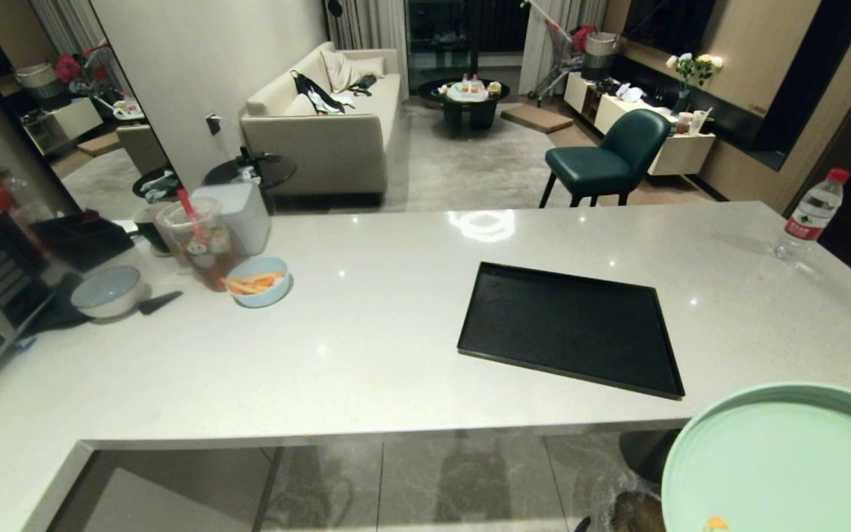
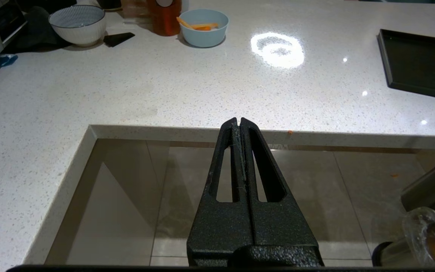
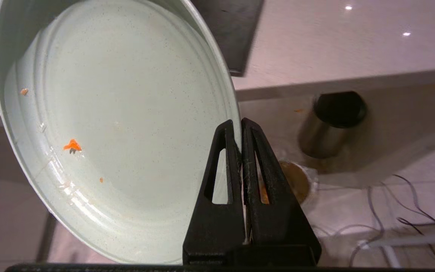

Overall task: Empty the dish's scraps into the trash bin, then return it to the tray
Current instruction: Put the plate back to the table

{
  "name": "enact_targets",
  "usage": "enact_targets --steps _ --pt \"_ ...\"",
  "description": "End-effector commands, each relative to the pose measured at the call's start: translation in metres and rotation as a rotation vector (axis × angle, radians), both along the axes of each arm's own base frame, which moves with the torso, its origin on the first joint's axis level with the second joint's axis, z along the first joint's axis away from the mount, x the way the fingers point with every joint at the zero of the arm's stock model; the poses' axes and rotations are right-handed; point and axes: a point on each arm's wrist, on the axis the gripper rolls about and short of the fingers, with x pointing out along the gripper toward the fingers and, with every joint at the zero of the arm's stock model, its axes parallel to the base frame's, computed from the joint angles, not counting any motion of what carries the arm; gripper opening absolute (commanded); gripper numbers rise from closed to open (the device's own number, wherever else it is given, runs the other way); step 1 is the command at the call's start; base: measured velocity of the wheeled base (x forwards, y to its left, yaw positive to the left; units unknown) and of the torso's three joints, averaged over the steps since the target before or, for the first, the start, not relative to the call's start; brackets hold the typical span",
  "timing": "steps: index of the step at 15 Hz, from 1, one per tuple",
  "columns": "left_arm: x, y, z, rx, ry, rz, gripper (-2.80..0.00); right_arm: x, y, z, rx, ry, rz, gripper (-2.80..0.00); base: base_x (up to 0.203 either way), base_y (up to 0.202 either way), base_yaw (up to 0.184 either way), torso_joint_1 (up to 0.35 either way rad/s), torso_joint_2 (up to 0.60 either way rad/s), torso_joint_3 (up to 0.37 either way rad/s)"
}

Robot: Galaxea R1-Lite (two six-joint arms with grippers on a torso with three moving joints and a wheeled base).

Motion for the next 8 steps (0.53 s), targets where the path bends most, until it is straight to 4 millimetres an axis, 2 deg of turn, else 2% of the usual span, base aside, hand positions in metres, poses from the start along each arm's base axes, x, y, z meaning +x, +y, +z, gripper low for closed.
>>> enact_targets --steps 1,8 --pt "0.0 0.0 0.0 -0.001 0.001 0.0 -2.8 0.01 0.0 0.012 0.018 0.031 0.028 -2.8 0.0 0.0 0.0 0.0 0.0 0.0" --pt "0.0 0.0 0.0 -0.001 0.001 0.0 -2.8 0.045 -0.002 0.049 0.122 0.094 0.051 -2.8 0.0 0.0 0.0 0.0 0.0 0.0"
